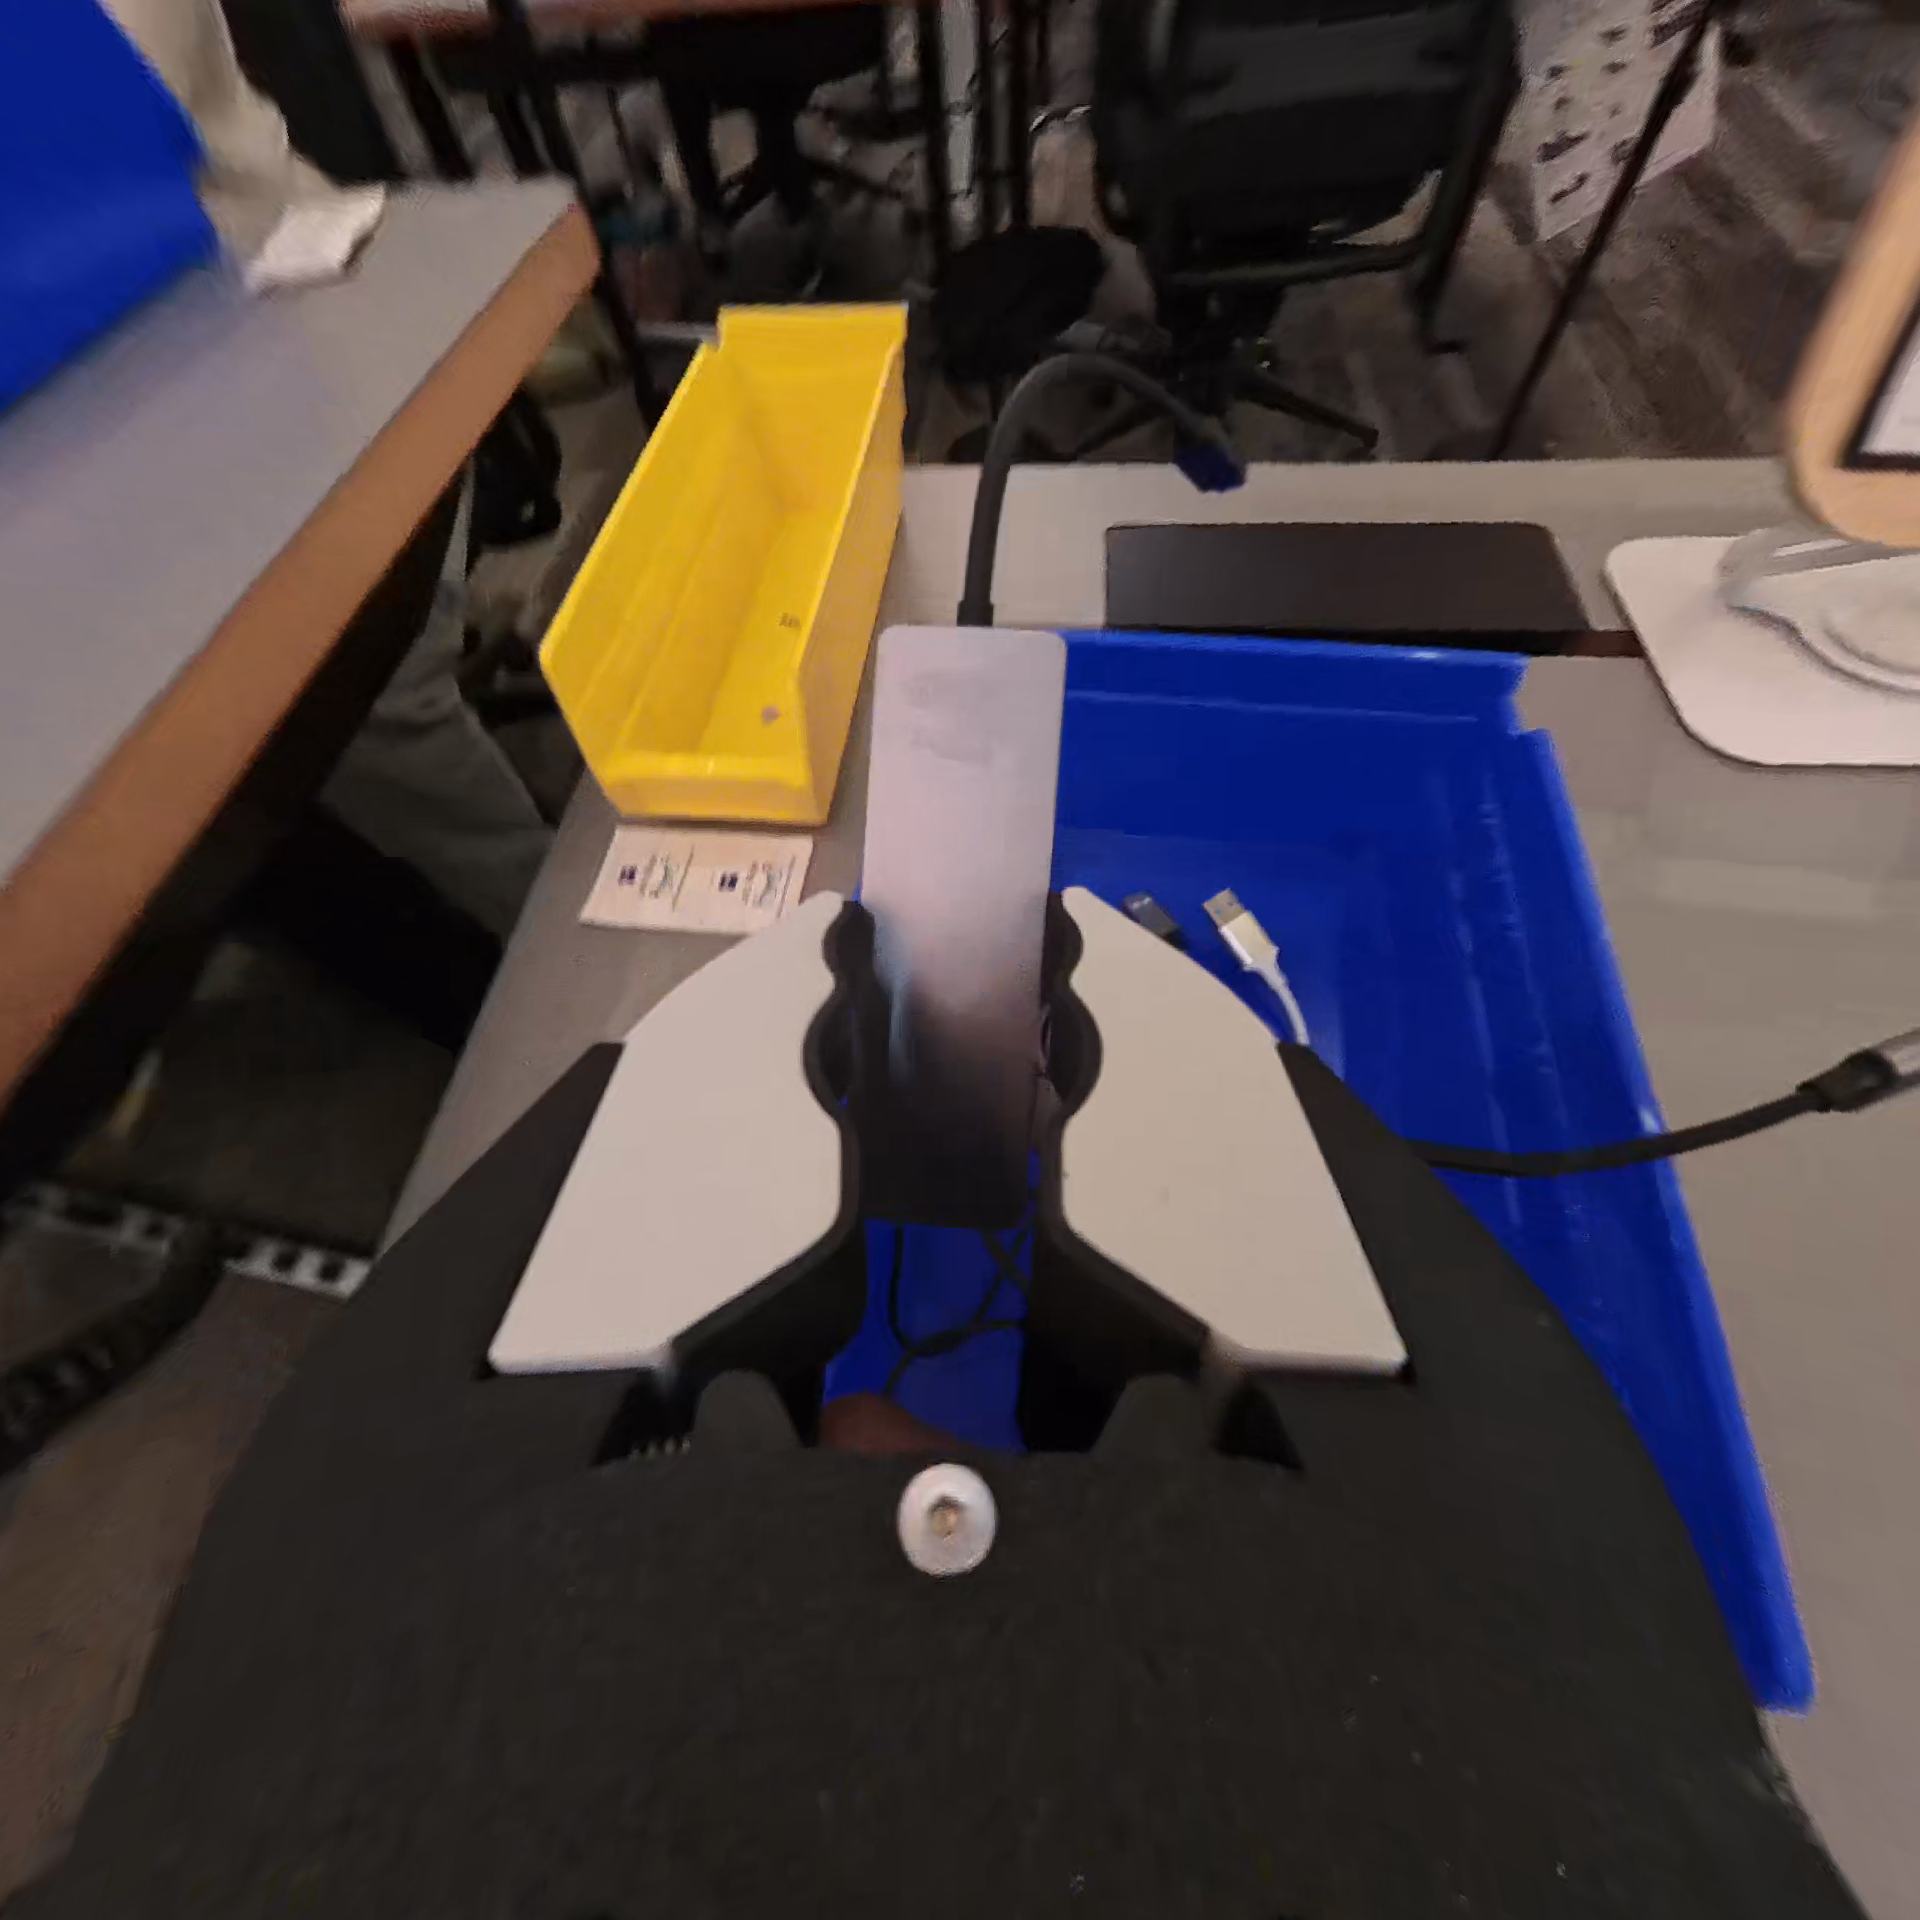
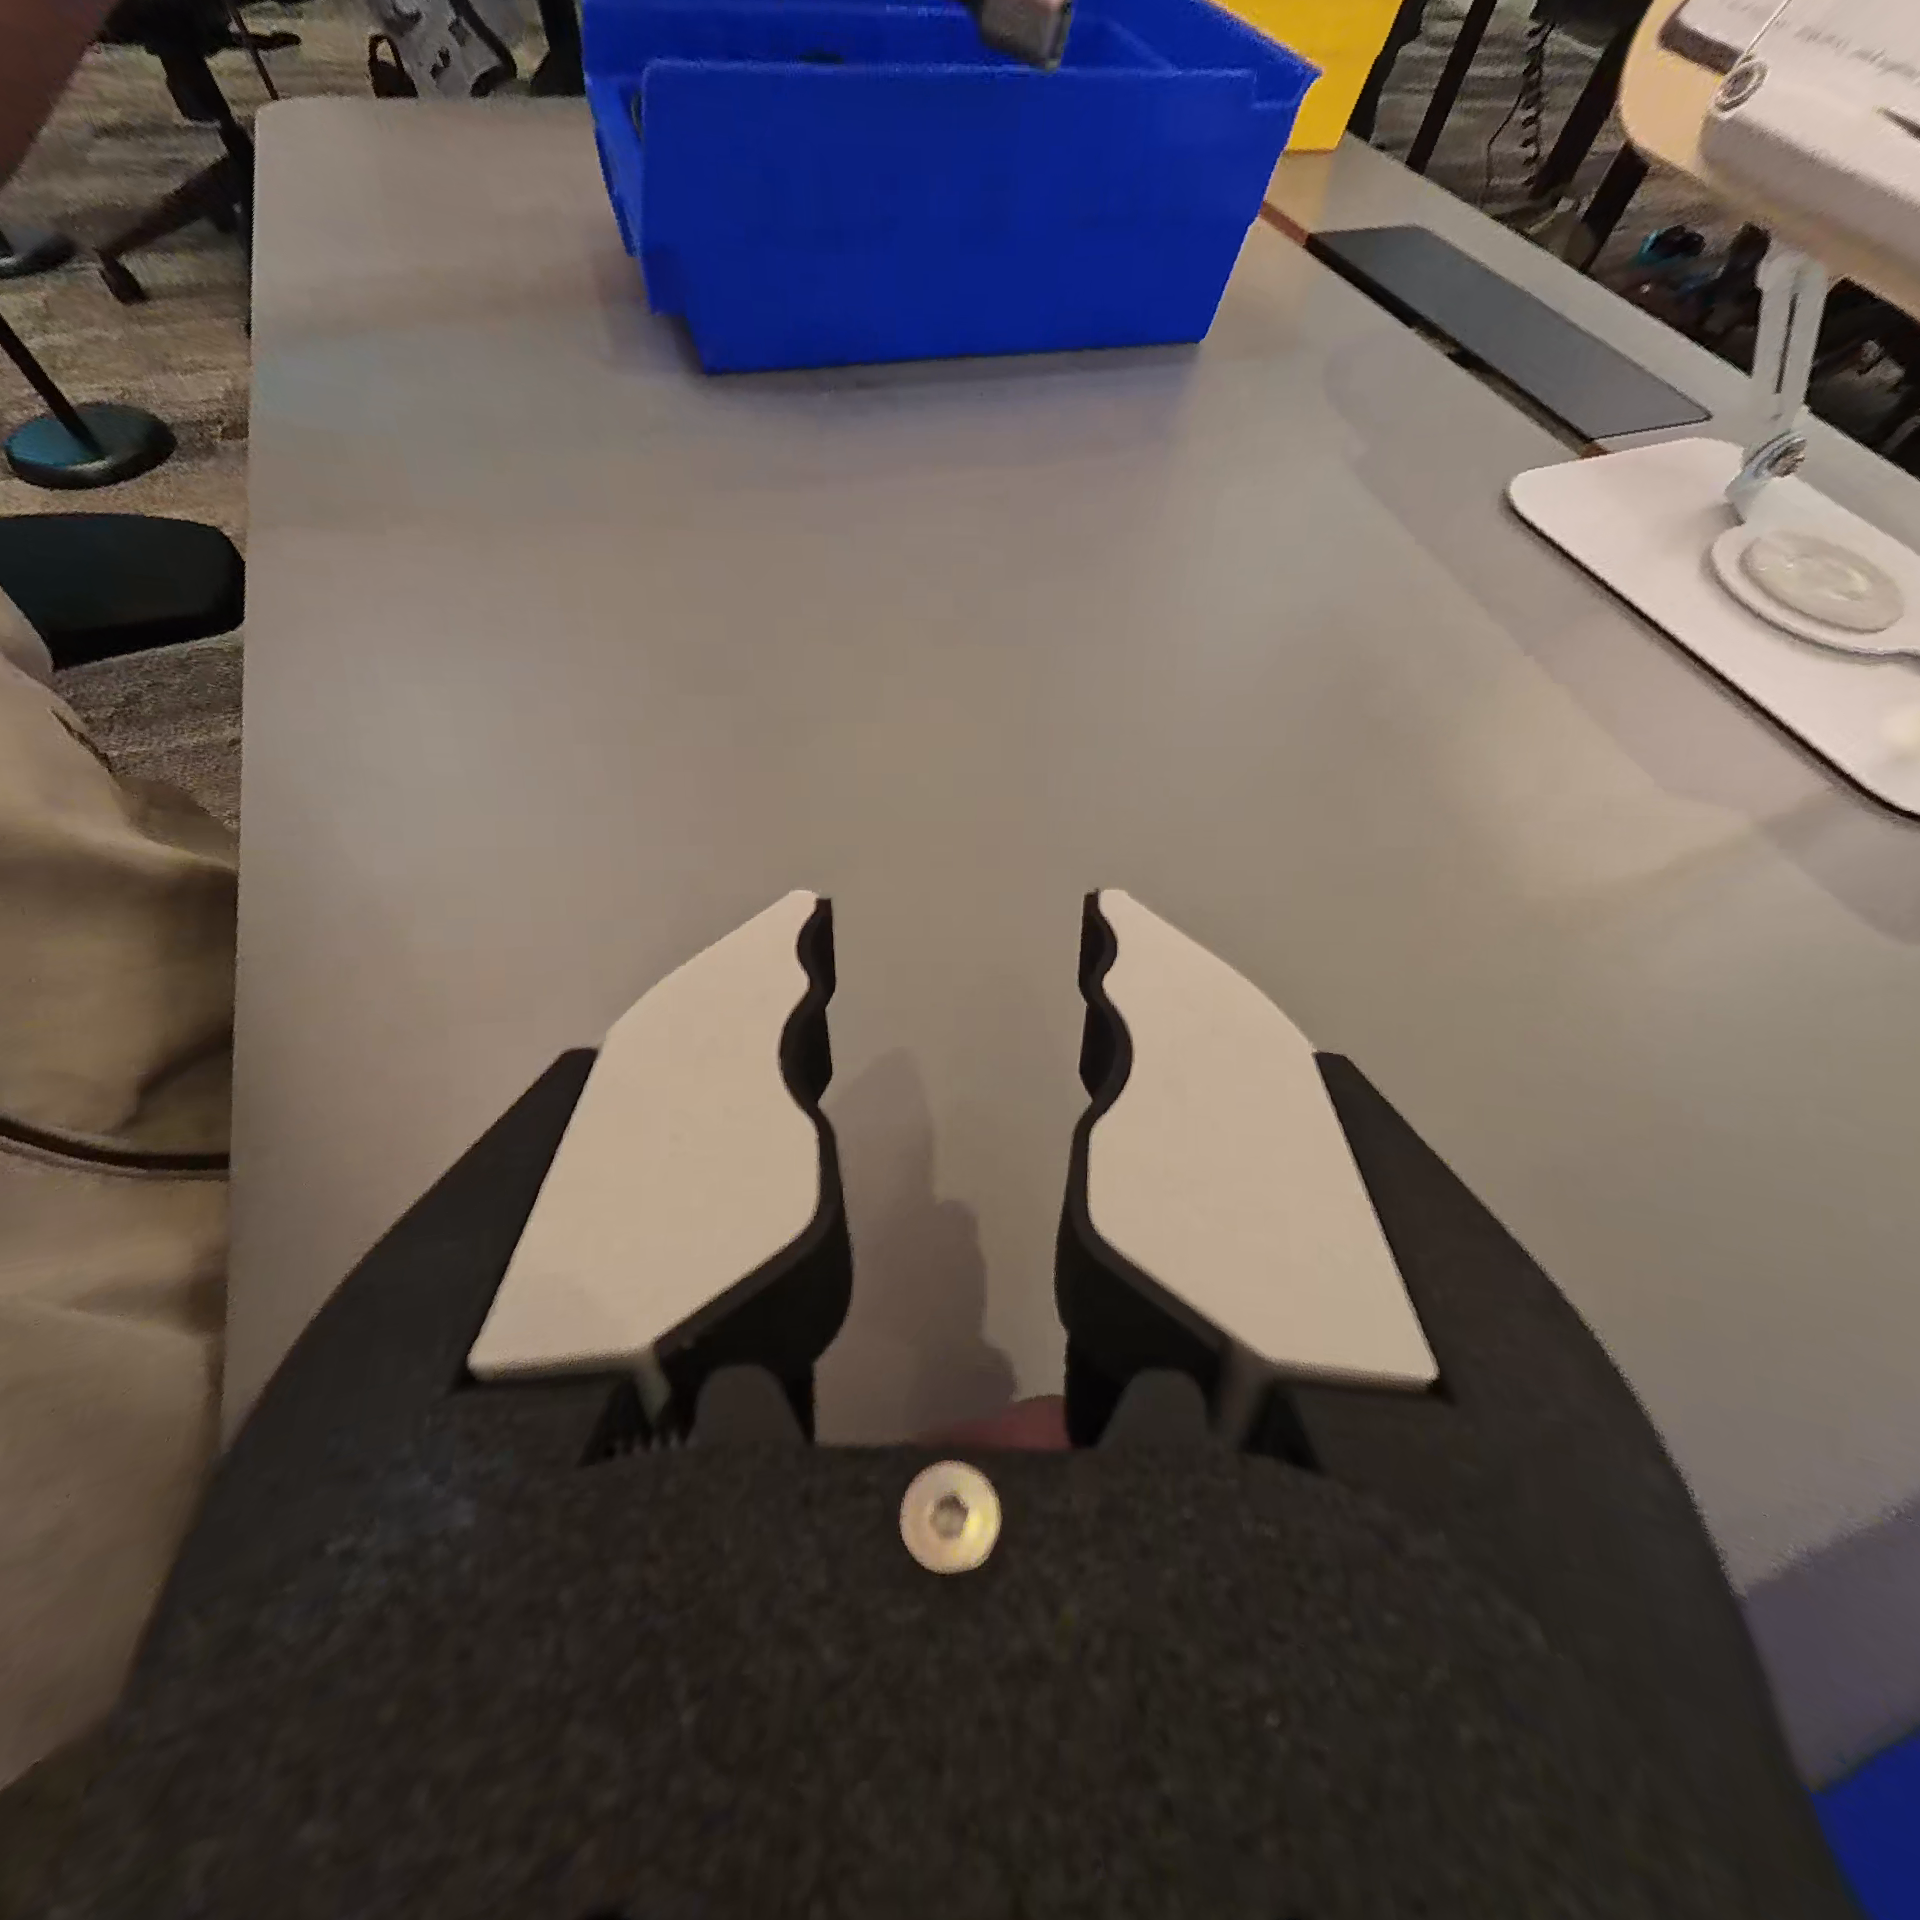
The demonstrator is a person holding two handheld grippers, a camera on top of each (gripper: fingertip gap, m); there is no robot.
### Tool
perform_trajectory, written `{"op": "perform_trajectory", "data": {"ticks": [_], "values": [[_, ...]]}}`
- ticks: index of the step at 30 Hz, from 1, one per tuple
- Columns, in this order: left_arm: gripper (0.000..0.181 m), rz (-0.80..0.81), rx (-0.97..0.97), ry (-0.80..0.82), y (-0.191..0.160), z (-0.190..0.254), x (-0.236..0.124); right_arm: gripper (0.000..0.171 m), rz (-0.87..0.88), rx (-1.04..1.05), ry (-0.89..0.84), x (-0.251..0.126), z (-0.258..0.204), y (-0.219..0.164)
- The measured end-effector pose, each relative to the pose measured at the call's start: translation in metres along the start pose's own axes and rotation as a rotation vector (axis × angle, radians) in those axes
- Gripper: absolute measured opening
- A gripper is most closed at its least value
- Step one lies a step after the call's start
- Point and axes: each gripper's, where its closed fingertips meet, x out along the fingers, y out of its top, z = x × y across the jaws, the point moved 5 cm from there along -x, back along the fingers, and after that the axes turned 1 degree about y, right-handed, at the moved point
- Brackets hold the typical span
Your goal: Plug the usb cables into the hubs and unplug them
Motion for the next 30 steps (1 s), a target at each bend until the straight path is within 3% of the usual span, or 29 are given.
{"op": "perform_trajectory", "data": {"ticks": [7, 11, 14, 18, 21, 25, 30], "values": [[0.033, -0.015, -0.279, 0.121, -0.054, 0.006, 0.033, 0.045, -0.019, 0.012, 0.026, 0.007, -0.003, -0.003], [0.034, -0.128, -0.262, 0.223, -0.089, 0.011, 0.048, 0.045, -0.037, 0.003, 0.040, 0.011, -0.005, -0.005], [0.034, -0.237, -0.148, 0.294, -0.093, 0.009, 0.049, 0.045, -0.045, -0.003, 0.045, 0.011, -0.007, -0.006], [0.034, -0.462, -0.039, 0.291, -0.108, 0.013, 0.063, 0.045, -0.036, 0.013, 0.063, 0.011, -0.007, -0.008], [0.034, -0.503, -0.018, 0.262, -0.115, 0.019, 0.070, 0.045, -0.042, 0.008, 0.069, 0.012, -0.009, -0.009], [0.055, -0.353, -0.050, 0.182, -0.100, 0.025, 0.057, 0.045, -0.049, -0.023, 0.044, 0.011, -0.010, -0.008], [0.068, 0.023, -0.191, -0.211, -0.061, 0.053, -0.003, 0.046, 0.045, 0.013, -0.046, 0.010, 0.005, -0.001]]}}
